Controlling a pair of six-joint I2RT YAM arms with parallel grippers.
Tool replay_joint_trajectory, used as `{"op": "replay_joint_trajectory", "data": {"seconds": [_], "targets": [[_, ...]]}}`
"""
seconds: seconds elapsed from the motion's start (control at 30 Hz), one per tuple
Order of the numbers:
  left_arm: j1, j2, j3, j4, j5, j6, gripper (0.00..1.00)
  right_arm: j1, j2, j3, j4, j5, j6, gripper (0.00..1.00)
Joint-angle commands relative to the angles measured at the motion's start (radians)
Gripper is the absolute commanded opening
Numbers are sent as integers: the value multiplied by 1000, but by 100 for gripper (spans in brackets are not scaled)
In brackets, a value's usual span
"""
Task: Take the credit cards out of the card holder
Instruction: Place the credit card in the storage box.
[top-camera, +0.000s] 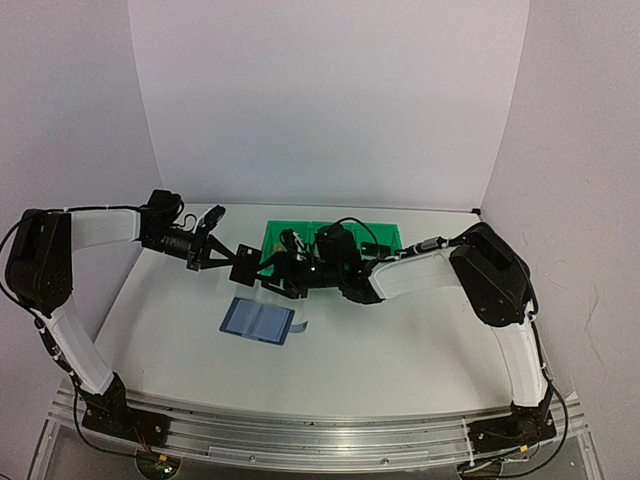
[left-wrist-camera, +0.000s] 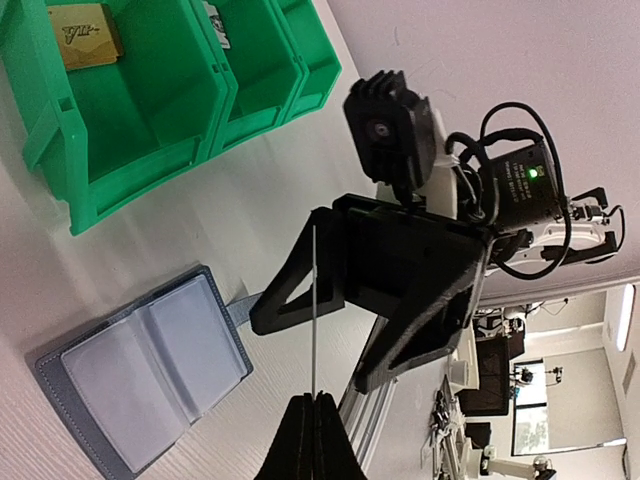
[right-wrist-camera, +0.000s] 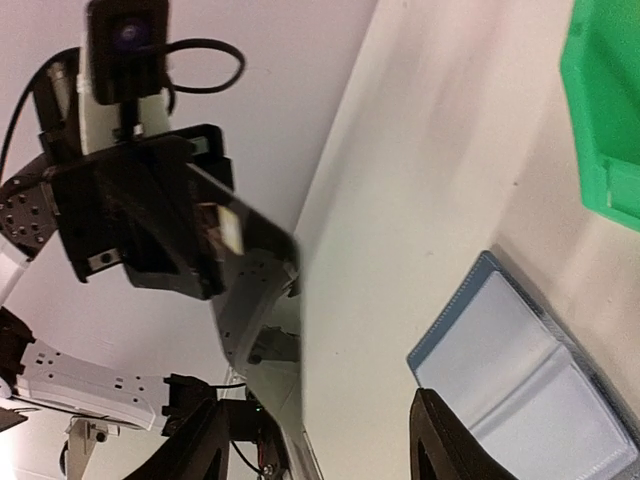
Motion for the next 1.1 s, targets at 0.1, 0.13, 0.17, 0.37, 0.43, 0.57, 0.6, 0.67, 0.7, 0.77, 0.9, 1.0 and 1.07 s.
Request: {"op": "replay_joint_trajectory", "data": {"seconds": [0.1,0.13,0.17,0.37,0.43,0.57,0.6,0.67,0.7,0.77,0.9,1.0,1.07], "targets": [[3,-3,17,51,35,-35,0,-1,-52,-92,137,-43,28,51],[3,2,24,50,43,-35,0,-1,-59,-111,140,-36,32,51],[3,5,26,51,58,-39,0,0,-64,-122,148,-33,36,52],[-9,-11,-22,84,73,-81,0,-1,-22,-36,214,-61,53,53],[-9,-19,-31,91,75,-90,0,0,-8,-17,232,-65,58,52],[-10,-28,-38,114,79,-108,0,-1,27,21,245,-85,83,41],[-10,-29,-42,127,83,-118,0,0,35,32,245,-89,91,33],[-11,-32,-43,148,87,-136,0,-1,50,49,245,-99,98,21],[-11,-33,-43,155,88,-142,0,0,53,53,245,-105,99,16],[-11,-34,-44,162,94,-146,0,-1,53,55,247,-114,97,9],[-11,-33,-59,168,130,-134,0,-3,32,46,244,-135,61,0],[-9,-24,-30,77,176,-9,29,-12,-14,14,188,-184,-42,0],[-4,-2,36,-145,139,343,57,-14,-71,12,-12,-203,-209,0]]}}
